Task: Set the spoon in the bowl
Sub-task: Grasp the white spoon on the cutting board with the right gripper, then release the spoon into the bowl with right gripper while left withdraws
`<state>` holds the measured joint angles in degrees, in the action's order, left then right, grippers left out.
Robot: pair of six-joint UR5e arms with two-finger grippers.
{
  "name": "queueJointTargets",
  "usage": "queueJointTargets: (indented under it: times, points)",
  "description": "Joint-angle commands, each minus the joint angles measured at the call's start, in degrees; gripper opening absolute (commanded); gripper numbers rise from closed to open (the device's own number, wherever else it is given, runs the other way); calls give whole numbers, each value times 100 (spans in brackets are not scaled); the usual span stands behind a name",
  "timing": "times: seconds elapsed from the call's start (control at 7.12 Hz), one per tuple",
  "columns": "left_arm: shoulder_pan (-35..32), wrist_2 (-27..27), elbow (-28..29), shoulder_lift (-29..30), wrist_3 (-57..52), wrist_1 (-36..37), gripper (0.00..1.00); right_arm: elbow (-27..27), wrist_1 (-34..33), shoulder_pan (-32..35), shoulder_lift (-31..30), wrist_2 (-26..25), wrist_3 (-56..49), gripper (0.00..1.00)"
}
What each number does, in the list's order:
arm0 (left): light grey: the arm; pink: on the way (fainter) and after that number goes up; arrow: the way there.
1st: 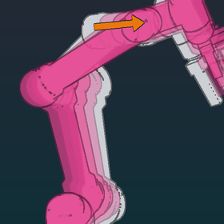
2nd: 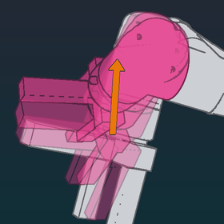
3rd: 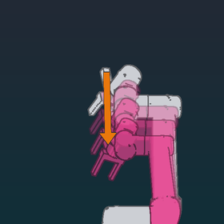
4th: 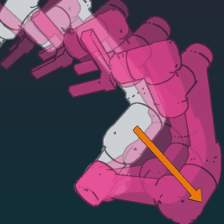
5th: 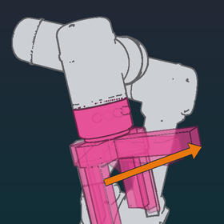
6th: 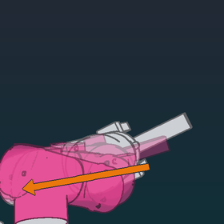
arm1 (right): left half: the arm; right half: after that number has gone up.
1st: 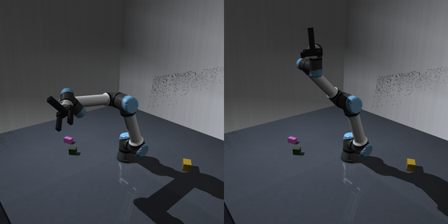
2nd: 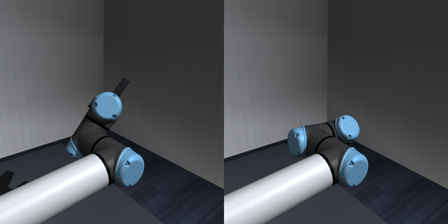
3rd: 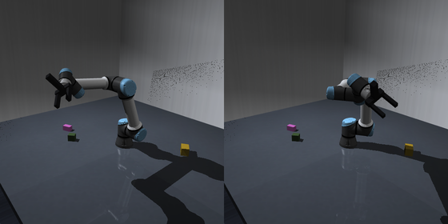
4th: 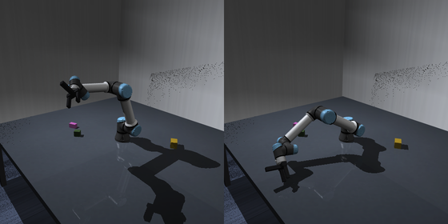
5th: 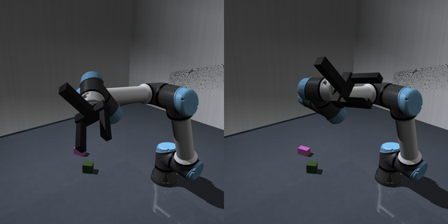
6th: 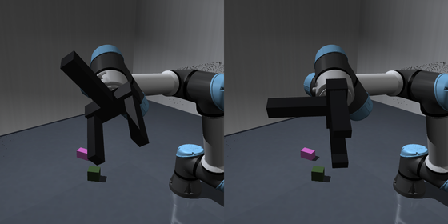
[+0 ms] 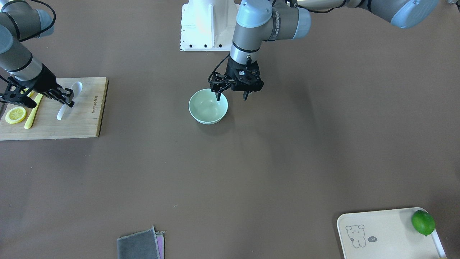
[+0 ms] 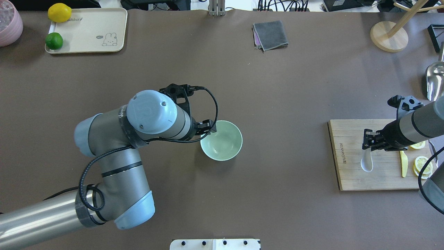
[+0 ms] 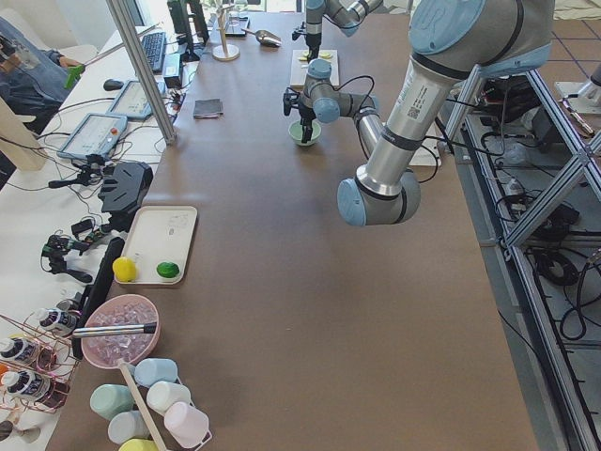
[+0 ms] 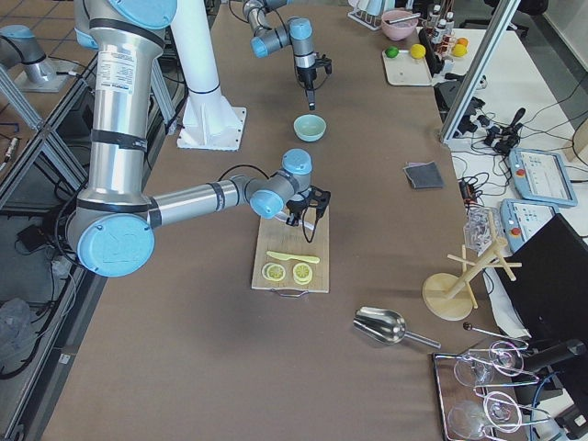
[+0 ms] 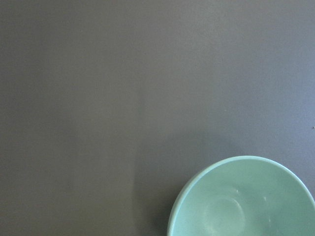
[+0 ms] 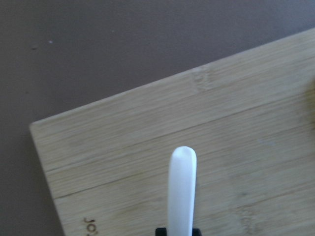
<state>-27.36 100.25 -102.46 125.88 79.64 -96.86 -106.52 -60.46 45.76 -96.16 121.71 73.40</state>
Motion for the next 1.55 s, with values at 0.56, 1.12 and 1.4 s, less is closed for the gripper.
queueJointTargets:
  times: [0.56, 1.12, 1.4]
  points:
    - [-2234, 2136, -847, -1926, -3572, 62, 98, 253, -1099, -1549, 3354, -1453, 1596, 0]
    - [-2862, 2596, -679, -2332, -4712, 54, 98, 1160, -1046, -1631, 4140, -2089, 1774, 0]
    - [-2854, 2596, -661, -2305, -4712, 54, 98, 1239, -1038, -1631, 4202, -2283, 1783, 0]
